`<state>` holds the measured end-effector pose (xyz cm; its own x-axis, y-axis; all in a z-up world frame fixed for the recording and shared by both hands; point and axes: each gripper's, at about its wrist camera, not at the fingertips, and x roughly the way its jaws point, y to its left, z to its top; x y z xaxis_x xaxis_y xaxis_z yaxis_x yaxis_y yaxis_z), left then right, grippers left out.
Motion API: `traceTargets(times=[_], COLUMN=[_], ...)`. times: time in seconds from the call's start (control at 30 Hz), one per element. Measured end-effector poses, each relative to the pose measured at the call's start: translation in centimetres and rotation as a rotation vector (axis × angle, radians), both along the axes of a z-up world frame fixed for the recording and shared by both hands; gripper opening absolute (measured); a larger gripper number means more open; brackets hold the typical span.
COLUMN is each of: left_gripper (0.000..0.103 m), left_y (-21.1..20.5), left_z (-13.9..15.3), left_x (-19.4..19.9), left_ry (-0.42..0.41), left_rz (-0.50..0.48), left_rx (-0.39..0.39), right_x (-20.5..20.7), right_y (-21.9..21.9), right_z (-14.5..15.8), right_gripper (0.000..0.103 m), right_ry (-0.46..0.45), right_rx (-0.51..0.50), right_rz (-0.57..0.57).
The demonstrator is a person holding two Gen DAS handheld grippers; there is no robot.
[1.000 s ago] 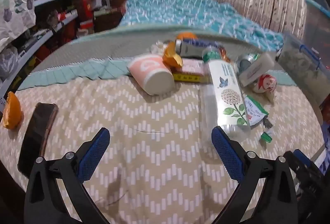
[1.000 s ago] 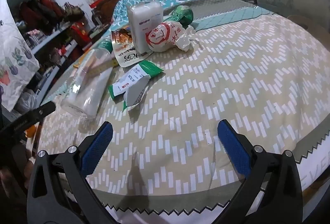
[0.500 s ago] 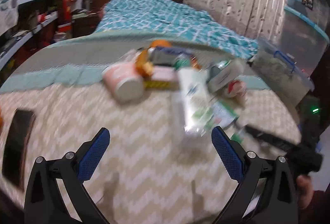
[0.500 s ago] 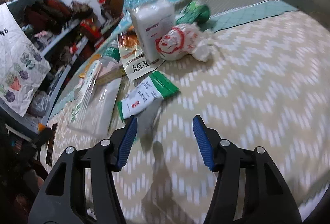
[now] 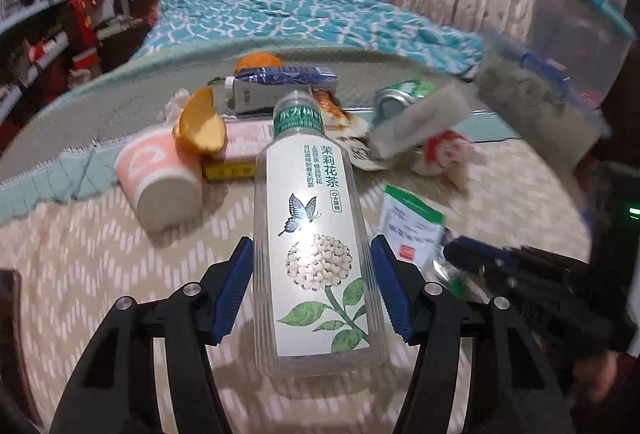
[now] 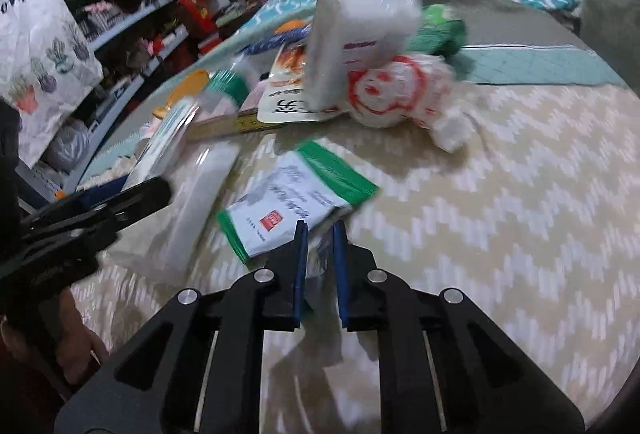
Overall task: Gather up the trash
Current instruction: 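Grasp the clear tea bottle with the left tool while the right tool grasps the green-white snack packet, then carry both items to the beige bin and open both tools to drop them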
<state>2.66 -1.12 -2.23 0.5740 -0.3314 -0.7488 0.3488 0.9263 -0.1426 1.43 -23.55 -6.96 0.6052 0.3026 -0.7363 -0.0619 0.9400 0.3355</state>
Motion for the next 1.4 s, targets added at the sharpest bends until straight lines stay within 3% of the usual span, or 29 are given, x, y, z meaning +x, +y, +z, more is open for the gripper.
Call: traceTargets(times=[0.1, 0.2, 0.27, 0.3, 0.33, 0.43, 0.67, 0.7, 0.77, 0.8, 0.83, 0.93, 1.2, 1.33, 1.4], left_gripper=[0.057, 0.057, 0.058, 0.058, 0.058, 0.058, 0.058, 0.058, 0.057, 0.057, 0.057, 0.055, 0.055, 0.055, 0.055], left_y=[1.8, 3.6, 4.3, 4.6, 4.7, 4.9, 5.9, 6.2, 6.6, 6.8, 7.0, 6.8, 1.5, -4.6, -8.4], left_z=[0.0, -0.4, -0.5, -0.6, -0.6, -0.5, 0.0, 0.0, 0.2, 0.3, 0.5, 0.9, 1.7, 2.1, 2.0], left_x=[-2.0, -3.5, -4.2, -4.2, -4.1, -4.1, -5.0, -5.2, -5.4, -5.7, -5.9, -6.3, -6.3, -4.9, -3.9], left_ry=[0.014, 0.056, 0.066, 0.069, 0.075, 0.076, 0.049, 0.044, 0.030, 0.021, 0.013, 0.016, 0.084, 0.128, 0.126], left_rz=[-0.050, -0.076, -0.066, -0.059, -0.056, -0.048, -0.065, -0.064, -0.062, -0.064, -0.069, -0.114, -0.357, -0.472, -0.528], left_rx=[-0.025, -0.070, -0.097, -0.108, -0.118, -0.129, -0.127, -0.126, -0.120, -0.117, -0.115, -0.126, -0.217, -0.240, -0.227], right_x=[-1.1, -2.0, -1.9, -1.4, -1.2, -0.5, 2.9, 3.4, 3.0, 2.6, 2.2, 0.4, -6.2, -7.8, -7.9], right_y=[-1.5, -3.7, -4.5, -4.5, -4.1, -1.8, 4.8, 6.1, 7.4, 7.7, 7.6, 5.2, -5.4, -12.1, -16.0], right_z=[0.1, 0.8, 1.5, 1.6, 1.7, 2.1, 0.3, -0.2, -0.5, -0.3, -0.1, 0.5, 3.2, 2.9, 2.2], right_gripper=[0.015, 0.016, 0.020, 0.048, 0.099, 0.094, 0.090, 0.090, 0.078, 0.057, 0.029, 0.014, 0.014, 0.014, 0.014], right_ry=[0.006, -0.017, -0.035, -0.027, -0.035, -0.054, 0.030, 0.039, 0.011, -0.005, -0.004, -0.018, -0.110, -0.130, -0.123], right_rx=[0.039, 0.015, 0.025, 0.037, 0.043, 0.025, -0.160, -0.225, -0.315, -0.328, -0.321, -0.247, -0.105, -0.075, -0.007], right_rz=[-0.023, -0.076, -0.115, -0.119, -0.118, -0.053, 0.040, 0.072, 0.107, 0.143, 0.155, 0.127, -0.115, -0.293, -0.355])
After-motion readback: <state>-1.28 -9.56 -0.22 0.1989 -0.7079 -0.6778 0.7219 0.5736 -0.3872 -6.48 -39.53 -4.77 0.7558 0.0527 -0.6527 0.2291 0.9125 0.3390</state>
